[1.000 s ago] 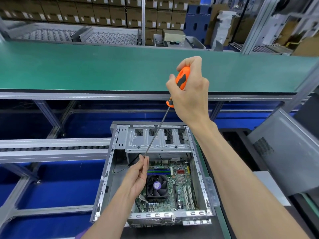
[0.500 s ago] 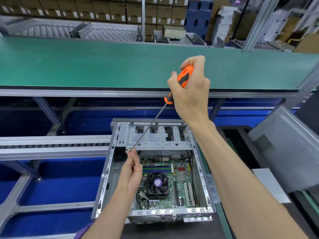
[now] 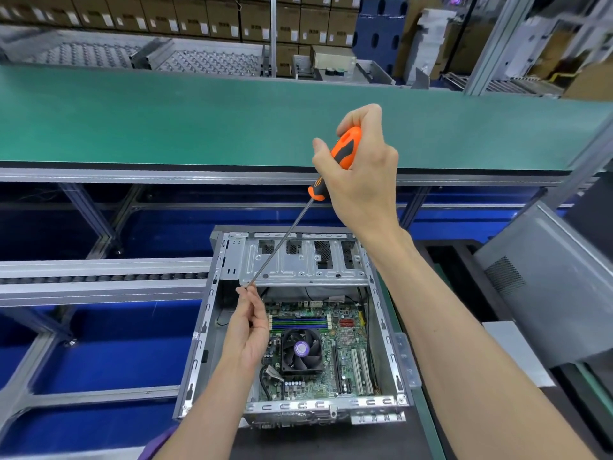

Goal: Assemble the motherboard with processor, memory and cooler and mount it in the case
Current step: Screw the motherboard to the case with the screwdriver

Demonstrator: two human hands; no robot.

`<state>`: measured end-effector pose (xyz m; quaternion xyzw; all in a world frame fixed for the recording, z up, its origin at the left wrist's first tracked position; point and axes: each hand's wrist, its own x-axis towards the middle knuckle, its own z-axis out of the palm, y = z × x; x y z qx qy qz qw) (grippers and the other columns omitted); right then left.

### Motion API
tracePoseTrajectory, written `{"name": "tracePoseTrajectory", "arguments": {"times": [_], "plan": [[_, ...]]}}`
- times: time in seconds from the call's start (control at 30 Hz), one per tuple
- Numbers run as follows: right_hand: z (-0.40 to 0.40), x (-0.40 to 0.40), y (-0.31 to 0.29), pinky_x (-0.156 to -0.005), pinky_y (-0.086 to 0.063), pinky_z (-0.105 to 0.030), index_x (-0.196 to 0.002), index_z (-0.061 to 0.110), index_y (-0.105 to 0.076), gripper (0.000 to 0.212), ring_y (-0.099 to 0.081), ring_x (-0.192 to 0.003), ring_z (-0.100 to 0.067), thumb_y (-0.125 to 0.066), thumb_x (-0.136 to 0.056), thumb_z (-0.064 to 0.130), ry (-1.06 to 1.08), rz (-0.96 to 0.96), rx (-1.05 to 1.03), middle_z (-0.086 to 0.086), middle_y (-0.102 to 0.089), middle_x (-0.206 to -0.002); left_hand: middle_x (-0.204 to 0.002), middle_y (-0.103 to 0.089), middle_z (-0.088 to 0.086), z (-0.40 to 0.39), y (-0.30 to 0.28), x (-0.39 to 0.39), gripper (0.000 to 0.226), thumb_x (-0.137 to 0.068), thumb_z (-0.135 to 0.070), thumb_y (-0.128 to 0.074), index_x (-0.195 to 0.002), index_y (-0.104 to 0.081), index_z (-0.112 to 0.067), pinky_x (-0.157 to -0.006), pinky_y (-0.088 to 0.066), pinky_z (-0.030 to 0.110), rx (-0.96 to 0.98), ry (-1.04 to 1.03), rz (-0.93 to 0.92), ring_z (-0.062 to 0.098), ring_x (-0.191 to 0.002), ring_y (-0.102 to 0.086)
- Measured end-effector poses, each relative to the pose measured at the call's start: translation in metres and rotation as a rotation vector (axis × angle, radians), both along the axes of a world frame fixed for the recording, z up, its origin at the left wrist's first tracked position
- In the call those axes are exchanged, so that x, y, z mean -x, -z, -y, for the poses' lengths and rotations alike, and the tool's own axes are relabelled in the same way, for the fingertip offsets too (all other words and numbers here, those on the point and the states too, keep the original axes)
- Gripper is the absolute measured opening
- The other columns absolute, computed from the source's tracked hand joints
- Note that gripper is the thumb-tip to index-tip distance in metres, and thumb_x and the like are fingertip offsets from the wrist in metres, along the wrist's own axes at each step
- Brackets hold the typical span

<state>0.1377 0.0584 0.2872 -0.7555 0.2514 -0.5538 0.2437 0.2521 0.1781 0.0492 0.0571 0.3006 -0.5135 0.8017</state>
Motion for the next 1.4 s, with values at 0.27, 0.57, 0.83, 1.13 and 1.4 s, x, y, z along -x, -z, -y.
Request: {"name": "tracePoseTrajectory", "arguments": {"times": [0.27,0.57,0.83,1.13,1.4], "plan": [[0.002,0.007,-0.007,-0.059,-0.056,-0.043,-0.097,0.006,-0.046,0.026,-0.069,-0.058,-0.027,-0.067,-0.081,0.007,-0.096,-0.233,-0.060,-0.012,-0.060,-0.063,-0.095,-0.073,0.014,-0.001,0.003,-0.005,0.039,-0.078,-0.003,-0.071,-0.115,-0.065,0.006,-0.063,-0.058,0.018,-0.006,-0.051,0.008,0.010,-0.078,-0.074],[0.007,0.004,-0.005,-0.057,-0.052,-0.042,-0.099,0.012,-0.045,0.031,-0.058,-0.051,-0.020,-0.067,-0.078,0.012,0.009,-0.201,0.122,-0.004,-0.052,-0.060,-0.092,-0.075,0.021,-0.005,0.018,-0.026,0.032,-0.100,-0.022,-0.058,-0.105,-0.062,0.010,-0.061,-0.061,0.031,-0.455,0.410,0.586,0.029,-0.088,-0.074],[-0.017,-0.026,0.054,-0.058,-0.048,-0.038,-0.100,0.013,-0.043,0.033,-0.049,-0.057,-0.024,-0.069,-0.079,0.011,-0.090,-0.446,0.144,0.005,-0.048,-0.064,-0.095,-0.066,0.014,0.000,0.051,-0.032,0.013,-0.092,0.000,-0.057,-0.104,-0.059,0.004,-0.069,-0.063,0.039,-1.150,0.972,1.380,0.025,-0.079,-0.070],[-0.029,-0.035,0.089,-0.056,-0.050,-0.044,-0.102,0.012,-0.042,0.032,-0.050,-0.058,-0.027,-0.066,-0.082,0.007,-0.155,-0.550,0.120,0.008,-0.043,-0.070,-0.094,-0.068,-0.002,0.000,0.060,-0.026,0.038,-0.090,0.011,-0.048,-0.080,-0.074,-0.014,-0.090,-0.055,0.033,-1.189,1.061,1.673,0.019,-0.094,-0.066],[-0.029,-0.035,0.090,-0.053,-0.048,-0.043,-0.102,0.012,-0.041,0.032,-0.050,-0.057,-0.027,-0.065,-0.082,0.006,-0.150,-0.567,0.101,0.003,-0.047,-0.070,-0.087,-0.073,0.004,0.001,0.062,-0.028,0.038,-0.091,0.005,-0.053,-0.076,-0.074,-0.022,-0.064,-0.056,0.025,-1.183,1.027,1.688,0.018,-0.077,-0.070]]}}
